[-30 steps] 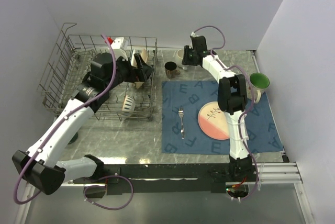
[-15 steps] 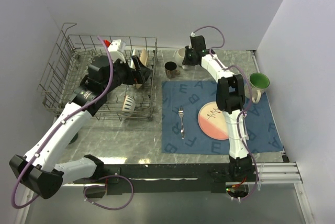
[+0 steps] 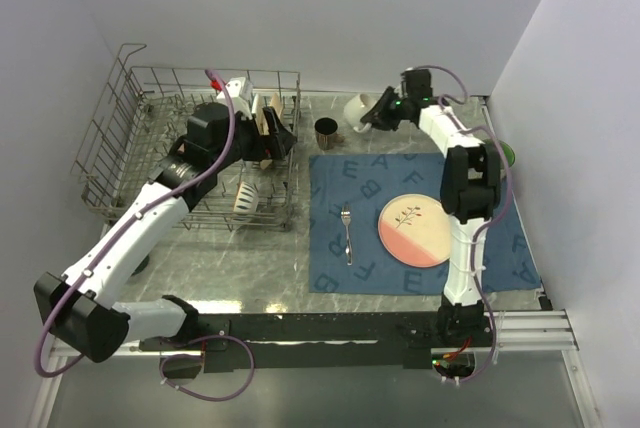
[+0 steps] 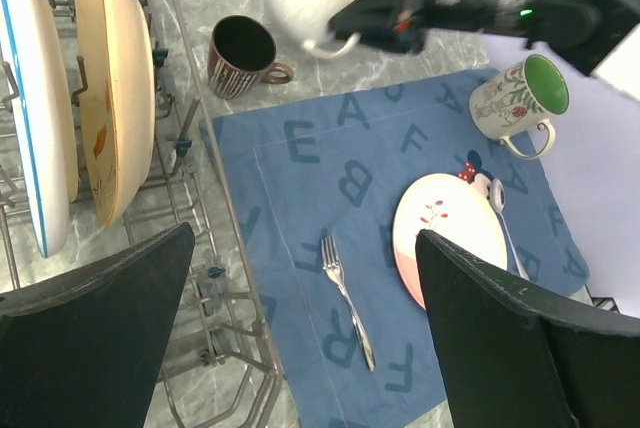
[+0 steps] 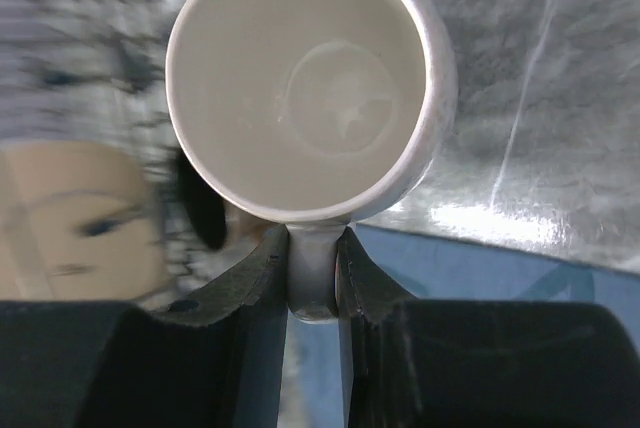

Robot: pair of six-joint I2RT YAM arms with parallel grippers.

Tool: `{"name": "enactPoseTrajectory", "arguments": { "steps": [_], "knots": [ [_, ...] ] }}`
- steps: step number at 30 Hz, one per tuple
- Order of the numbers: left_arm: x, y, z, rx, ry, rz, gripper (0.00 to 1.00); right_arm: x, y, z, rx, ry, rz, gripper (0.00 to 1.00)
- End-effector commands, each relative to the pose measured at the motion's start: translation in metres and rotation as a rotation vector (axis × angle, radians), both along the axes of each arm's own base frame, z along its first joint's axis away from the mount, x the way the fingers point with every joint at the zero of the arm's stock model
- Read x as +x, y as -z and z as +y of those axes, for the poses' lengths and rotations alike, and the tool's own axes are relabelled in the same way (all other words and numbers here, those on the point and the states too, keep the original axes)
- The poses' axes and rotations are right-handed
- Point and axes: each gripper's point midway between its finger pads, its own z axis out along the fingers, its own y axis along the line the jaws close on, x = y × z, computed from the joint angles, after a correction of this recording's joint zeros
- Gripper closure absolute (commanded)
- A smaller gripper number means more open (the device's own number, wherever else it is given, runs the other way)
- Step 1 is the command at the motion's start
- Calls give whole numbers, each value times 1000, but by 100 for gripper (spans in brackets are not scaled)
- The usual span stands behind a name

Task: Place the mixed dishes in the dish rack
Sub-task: Grab a cup with the right arm, then pass the cup from the right arm to the left

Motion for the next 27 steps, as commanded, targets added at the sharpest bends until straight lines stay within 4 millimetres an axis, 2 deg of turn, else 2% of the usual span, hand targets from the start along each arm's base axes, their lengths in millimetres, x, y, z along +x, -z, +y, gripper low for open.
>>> {"name": "enactPoseTrajectory", "arguments": {
  "steps": [1, 4, 5, 7, 9, 10, 12, 13, 14, 15, 16, 17, 19, 20, 23, 27],
  "knots": [
    [9, -32, -5, -46, -11, -66, 1, 4, -147, 9, 281, -54, -271, 100],
    [14, -35, -5, -48, -21, -72, 1, -13, -185, 14, 423, -62, -280, 100],
    [15, -36, -6, -51, -19, -75, 1, -17, -185, 13, 449, -61, -262, 100],
    [17, -42, -9, -69, -15, -84, 1, -25, -210, 13, 527, -64, -283, 100],
    [17, -48, -13, -89, 0, -87, 1, -36, -216, 15, 597, -98, -250, 100],
    [18, -54, -17, -107, 11, -93, 1, -40, -233, 17, 665, -113, -257, 100],
    [17, -62, -24, -131, 43, -96, 1, -55, -234, 23, 741, -168, -189, 100],
    [21, -70, -28, -147, 49, -101, 1, -63, -253, 24, 822, -201, -200, 100],
    [22, -75, -30, -159, 56, -100, 1, -69, -249, 26, 868, -210, -162, 100],
    [23, -79, -35, -169, 72, -94, 1, -76, -257, 27, 913, -236, -163, 100],
    [29, -87, -39, -188, 71, -89, 1, -83, -264, 26, 1004, -233, -74, 100],
    [31, -92, -41, -200, 72, -87, 1, -95, -276, 26, 1038, -297, -142, 100],
    [37, -105, -49, -233, 87, -93, 1, -105, -287, 25, 1124, -311, -75, 100],
    [40, -112, -51, -254, 95, -111, 1, -114, -294, 25, 1137, -345, -106, 100],
    [51, -118, -56, -298, 100, -106, 1, -129, -314, 27, 1167, -387, -113, 100],
    [60, -116, -64, -333, 124, -74, 1, -143, -331, 34, 1198, -427, -105, 100]
  ]
}}
